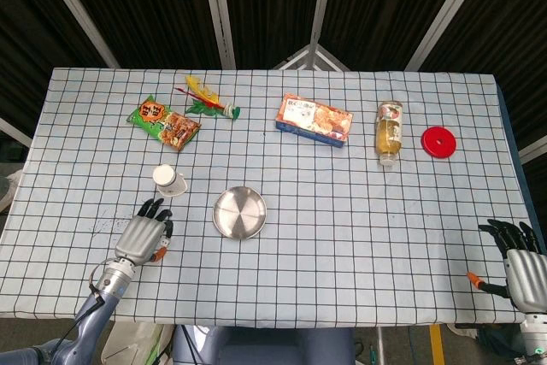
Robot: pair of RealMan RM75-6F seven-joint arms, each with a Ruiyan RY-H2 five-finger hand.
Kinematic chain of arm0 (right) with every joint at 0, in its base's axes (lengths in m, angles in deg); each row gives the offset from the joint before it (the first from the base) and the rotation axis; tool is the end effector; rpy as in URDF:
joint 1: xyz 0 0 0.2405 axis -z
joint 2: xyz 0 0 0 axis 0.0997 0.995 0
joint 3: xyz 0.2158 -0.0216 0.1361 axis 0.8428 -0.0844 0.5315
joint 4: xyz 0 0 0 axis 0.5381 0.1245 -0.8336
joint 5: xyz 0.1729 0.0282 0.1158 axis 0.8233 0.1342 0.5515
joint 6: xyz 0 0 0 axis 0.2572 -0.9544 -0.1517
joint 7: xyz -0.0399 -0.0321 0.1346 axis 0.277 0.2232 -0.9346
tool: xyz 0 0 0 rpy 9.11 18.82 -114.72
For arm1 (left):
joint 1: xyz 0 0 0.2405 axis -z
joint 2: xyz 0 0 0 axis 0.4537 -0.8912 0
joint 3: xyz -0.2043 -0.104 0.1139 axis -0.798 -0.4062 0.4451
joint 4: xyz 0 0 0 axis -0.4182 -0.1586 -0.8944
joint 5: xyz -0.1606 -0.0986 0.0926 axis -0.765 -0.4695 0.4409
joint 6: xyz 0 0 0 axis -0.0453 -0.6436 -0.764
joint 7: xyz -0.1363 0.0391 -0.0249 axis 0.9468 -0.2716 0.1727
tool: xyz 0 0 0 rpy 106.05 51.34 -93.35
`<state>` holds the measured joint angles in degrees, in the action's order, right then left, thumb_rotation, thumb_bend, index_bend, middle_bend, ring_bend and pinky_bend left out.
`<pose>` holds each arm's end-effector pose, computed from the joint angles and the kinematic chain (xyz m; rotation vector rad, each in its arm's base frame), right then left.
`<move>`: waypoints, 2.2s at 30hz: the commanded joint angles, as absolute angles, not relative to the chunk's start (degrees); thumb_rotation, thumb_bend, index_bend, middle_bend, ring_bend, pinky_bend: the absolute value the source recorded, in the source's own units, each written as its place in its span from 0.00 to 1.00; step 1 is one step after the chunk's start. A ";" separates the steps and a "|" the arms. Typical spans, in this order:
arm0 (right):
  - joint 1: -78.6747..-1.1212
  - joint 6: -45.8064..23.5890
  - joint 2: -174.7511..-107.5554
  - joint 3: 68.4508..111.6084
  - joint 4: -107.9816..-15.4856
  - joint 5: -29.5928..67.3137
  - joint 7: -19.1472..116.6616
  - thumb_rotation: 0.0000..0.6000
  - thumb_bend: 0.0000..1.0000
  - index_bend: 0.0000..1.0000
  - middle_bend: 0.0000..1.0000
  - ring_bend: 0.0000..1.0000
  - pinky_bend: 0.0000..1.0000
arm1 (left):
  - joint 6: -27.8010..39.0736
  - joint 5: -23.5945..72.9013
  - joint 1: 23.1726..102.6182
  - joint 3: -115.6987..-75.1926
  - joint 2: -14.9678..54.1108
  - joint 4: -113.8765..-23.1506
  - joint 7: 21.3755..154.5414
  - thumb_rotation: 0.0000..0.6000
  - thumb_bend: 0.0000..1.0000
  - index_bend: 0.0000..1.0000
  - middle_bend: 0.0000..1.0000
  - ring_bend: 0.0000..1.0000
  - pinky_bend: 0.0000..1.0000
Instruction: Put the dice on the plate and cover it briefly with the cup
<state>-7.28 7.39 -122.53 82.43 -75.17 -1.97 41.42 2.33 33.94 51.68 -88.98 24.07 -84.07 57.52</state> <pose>-0.3441 -0.1617 0.1608 1.2937 -1.0501 0.8770 -0.2359 0.2484 -0.0213 -1.8736 -0.9137 -0.6397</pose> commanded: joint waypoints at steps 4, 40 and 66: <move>-7.31 7.18 -122.47 82.31 -75.21 -2.02 41.22 1.00 0.10 0.25 0.19 0.13 0.00 | 2.78 34.17 51.58 -88.78 24.01 -83.96 57.86 1.00 0.43 0.53 0.23 0.00 0.00; -6.79 7.79 -121.42 82.43 -75.86 -1.85 39.51 1.00 0.10 0.25 0.19 0.13 0.00 | 5.32 45.93 59.09 -95.41 31.63 -86.64 62.88 1.00 0.49 0.55 0.24 0.00 0.00; -7.05 6.81 -121.61 82.51 -74.96 -1.45 37.89 1.00 0.10 0.25 0.19 0.13 0.00 | -4.24 34.04 67.28 -101.24 43.51 -68.58 60.97 1.00 0.41 0.33 0.14 0.00 0.00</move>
<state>-7.05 6.85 -121.63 82.50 -74.93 -1.47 38.03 -3.96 34.23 67.31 -101.57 44.01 -68.42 61.27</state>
